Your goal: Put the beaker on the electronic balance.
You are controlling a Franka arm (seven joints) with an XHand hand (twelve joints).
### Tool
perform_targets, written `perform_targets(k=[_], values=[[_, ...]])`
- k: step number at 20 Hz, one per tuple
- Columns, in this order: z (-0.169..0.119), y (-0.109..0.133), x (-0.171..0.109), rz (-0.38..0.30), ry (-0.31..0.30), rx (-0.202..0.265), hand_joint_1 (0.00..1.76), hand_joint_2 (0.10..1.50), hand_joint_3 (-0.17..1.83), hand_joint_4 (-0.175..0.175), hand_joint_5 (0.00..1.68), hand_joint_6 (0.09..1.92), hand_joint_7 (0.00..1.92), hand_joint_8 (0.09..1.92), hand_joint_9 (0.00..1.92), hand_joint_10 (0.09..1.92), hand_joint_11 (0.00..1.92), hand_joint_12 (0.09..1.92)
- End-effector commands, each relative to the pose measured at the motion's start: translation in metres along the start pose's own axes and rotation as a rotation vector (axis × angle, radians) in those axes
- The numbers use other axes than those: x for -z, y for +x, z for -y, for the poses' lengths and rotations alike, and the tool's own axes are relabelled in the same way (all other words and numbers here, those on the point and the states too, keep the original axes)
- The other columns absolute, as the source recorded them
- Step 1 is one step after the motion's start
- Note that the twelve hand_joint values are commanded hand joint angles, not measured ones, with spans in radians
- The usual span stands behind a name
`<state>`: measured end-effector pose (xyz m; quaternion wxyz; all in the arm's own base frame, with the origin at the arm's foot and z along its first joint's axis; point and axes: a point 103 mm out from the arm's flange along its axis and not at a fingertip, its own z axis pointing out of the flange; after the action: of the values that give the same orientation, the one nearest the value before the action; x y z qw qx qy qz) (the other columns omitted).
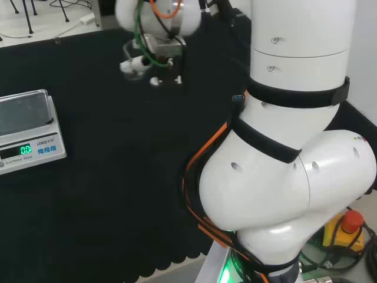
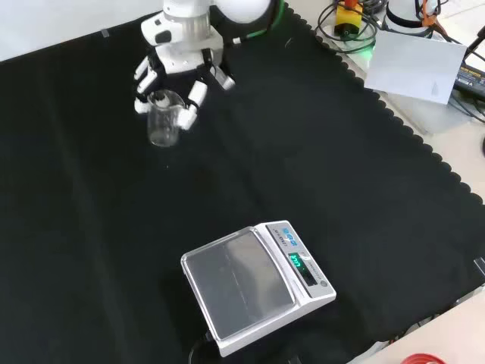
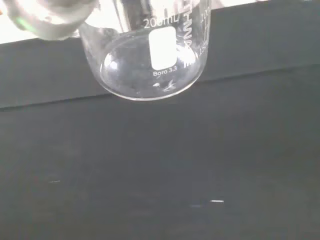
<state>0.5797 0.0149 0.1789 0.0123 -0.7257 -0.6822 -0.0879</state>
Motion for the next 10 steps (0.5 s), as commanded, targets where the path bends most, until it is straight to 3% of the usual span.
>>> perform_targets(k=[1, 7, 10], values=[[0.002, 0.104, 0.016, 0.014, 0.012, 0.150, 1.08, 0.91, 0.20, 0.175, 1.20, 0.66, 1.39, 0.75, 1.36, 0.56, 0.78, 1.23], [0.003, 0.204, 0.019, -0.032, 0.029, 0.271, 1.08, 0.91, 0.20, 0.175, 1.20, 0.66, 1.39, 0.75, 1.36, 0.56, 0.78, 1.23], [0.003, 0.248, 0.008, -0.021, 0.053, 0.337, 1.08, 0.91, 0.20, 0.175, 1.20, 0.66, 1.39, 0.75, 1.36, 0.56, 0.78, 1.23]])
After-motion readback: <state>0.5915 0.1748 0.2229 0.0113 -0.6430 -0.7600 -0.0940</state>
